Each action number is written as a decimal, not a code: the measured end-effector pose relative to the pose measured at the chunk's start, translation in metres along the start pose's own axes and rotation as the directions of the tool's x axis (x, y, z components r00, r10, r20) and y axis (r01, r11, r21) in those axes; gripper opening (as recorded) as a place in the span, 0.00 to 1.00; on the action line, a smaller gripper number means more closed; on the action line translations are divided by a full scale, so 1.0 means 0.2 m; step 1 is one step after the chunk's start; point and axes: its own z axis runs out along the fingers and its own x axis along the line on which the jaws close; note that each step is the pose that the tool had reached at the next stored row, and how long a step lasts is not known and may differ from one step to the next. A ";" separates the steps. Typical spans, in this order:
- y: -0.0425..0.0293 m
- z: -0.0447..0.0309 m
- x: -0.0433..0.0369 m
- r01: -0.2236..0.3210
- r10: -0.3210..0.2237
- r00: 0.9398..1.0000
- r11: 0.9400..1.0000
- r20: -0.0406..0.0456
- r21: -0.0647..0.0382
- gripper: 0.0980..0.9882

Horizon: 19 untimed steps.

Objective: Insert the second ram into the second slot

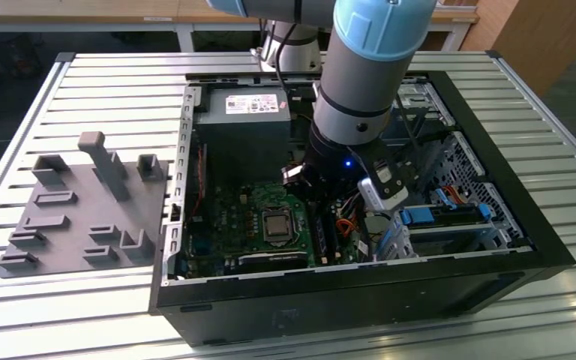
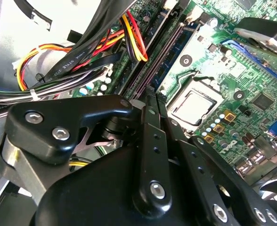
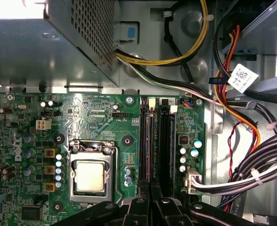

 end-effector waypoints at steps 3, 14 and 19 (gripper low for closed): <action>0.000 0.002 0.000 0.000 0.000 1.000 1.000 0.000 0.000 0.04; 0.000 0.010 0.000 -0.010 0.010 1.000 1.000 0.000 0.003 0.04; 0.000 0.013 -0.002 -0.023 0.023 1.000 1.000 0.000 0.003 0.04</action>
